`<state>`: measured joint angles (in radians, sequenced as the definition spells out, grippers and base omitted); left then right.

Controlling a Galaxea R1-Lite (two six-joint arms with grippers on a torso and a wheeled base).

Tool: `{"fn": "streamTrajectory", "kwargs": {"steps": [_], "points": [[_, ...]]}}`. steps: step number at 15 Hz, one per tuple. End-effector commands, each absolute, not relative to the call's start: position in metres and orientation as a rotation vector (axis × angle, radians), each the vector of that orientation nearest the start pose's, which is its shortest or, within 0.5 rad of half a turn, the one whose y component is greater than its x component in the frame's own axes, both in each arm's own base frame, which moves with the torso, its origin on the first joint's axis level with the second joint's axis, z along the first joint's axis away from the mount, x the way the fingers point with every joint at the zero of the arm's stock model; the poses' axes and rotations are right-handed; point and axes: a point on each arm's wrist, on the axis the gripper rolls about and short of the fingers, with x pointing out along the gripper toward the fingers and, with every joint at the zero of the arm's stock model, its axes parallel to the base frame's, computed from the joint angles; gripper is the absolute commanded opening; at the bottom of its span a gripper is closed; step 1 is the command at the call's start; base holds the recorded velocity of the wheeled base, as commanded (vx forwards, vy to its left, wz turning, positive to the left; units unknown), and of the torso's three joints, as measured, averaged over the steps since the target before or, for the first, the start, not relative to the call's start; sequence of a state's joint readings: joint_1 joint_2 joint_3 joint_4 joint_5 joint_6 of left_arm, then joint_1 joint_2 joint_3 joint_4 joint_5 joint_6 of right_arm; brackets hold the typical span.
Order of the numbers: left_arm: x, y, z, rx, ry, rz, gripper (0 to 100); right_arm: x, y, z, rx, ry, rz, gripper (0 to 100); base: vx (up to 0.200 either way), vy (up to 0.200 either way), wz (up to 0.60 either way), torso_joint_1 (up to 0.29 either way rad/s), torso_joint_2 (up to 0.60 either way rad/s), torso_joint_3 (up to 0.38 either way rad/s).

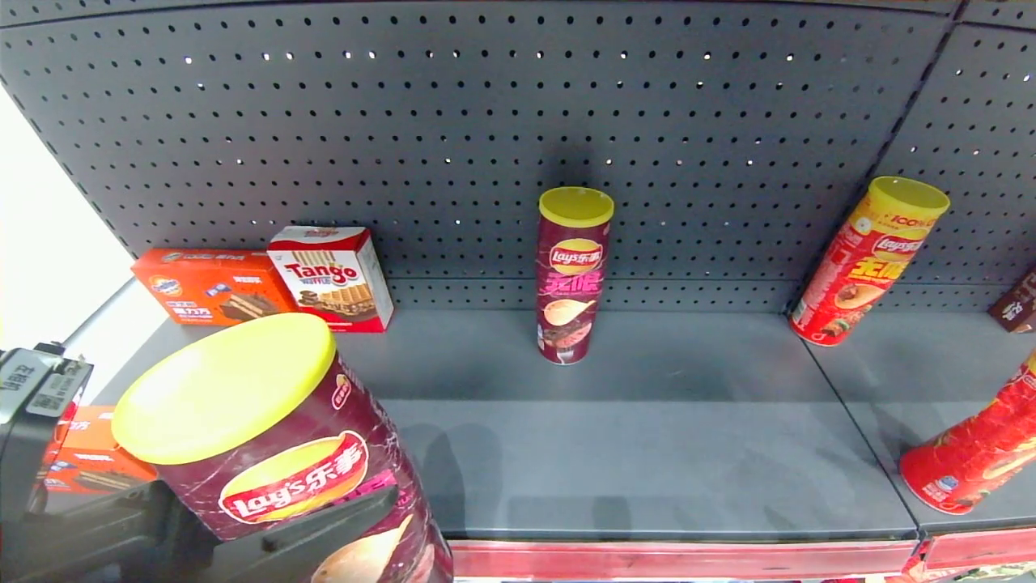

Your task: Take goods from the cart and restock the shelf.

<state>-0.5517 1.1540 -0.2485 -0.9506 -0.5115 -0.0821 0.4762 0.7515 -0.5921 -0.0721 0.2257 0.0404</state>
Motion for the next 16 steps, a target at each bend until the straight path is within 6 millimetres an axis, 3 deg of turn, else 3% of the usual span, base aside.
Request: {"fn": "streamTrajectory", "kwargs": {"steps": [1,9,16], "points": [[0.118,-0.085,0.188,-0.080,-0.002,-1.061,0,0.109,0.068,0.240,0.016,0.188,0.740,100,0.000,0.000,0.00,0.000,0.00,0.000],[0.119,-0.086,0.187,-0.083,0.009,-1.059,0,0.163,0.100,0.239,-0.124,0.228,0.795,100,0.000,0.000,0.00,0.000,0.00,0.000],[0.119,-0.085,0.185,-0.082,0.016,-1.056,0,0.233,0.137,0.221,-0.105,0.145,0.870,100,0.000,0.000,0.00,0.000,0.00,0.000]]}}
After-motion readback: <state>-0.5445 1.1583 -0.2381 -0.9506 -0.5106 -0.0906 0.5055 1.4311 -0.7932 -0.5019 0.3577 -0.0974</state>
